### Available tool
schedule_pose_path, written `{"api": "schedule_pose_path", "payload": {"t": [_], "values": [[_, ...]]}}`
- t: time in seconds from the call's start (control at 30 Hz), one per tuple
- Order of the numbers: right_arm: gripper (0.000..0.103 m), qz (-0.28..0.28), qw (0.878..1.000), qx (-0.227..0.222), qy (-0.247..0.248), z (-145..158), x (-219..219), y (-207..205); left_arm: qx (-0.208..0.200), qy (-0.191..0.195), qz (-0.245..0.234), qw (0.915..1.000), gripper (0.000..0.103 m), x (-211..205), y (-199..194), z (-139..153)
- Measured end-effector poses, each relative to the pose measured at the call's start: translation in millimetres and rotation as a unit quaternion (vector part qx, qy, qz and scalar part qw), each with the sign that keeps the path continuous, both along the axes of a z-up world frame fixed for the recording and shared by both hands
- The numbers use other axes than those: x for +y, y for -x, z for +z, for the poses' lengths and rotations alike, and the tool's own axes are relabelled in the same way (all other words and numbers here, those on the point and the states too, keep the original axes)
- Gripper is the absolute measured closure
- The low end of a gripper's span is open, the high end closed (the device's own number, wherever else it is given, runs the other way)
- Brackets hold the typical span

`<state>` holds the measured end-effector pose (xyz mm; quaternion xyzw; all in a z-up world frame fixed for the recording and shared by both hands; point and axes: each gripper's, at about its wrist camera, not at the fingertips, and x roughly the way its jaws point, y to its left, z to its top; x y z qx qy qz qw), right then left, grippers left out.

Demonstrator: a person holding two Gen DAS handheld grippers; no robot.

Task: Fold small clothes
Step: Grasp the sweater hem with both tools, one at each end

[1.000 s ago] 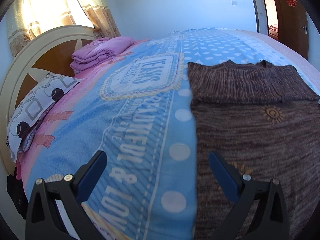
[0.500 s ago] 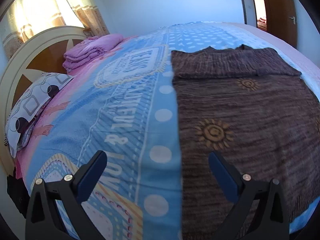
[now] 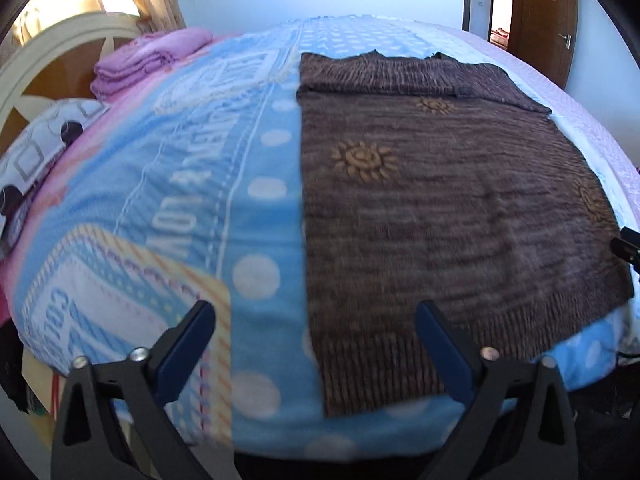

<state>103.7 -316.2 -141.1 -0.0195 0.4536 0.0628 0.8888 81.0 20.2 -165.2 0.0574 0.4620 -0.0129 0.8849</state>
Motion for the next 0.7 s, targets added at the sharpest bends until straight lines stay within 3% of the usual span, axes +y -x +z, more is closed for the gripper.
{"api": "schedule_pose_path", "payload": {"t": [0.23,0.33,0.5,0.57,0.67,0.7], "values": [[0.046,0.007,1.0,0.004,0.001,-3,2,8,0.038,0.059,-0.013,0.9974,0.039,0,15,-10],[0.046,0.005,1.0,0.003,0.0,-3,-1,10,0.06,0.071,-0.007,0.9957,0.039,2,13,-20],[0.046,0.004,1.0,0.001,-0.003,-2,-3,11,0.062,0.074,-0.003,0.9954,0.039,3,10,-23],[0.045,0.005,1.0,0.002,-0.005,-3,-3,10,0.064,0.083,-0.003,0.9945,0.043,5,10,-25],[0.045,0.005,1.0,0.003,-0.007,-3,-3,11,0.059,0.089,0.0,0.9943,0.069,10,11,-24],[0.045,0.004,1.0,0.002,-0.009,-3,-4,12,0.058,0.094,-0.005,0.9938,0.085,12,12,-21]]}}
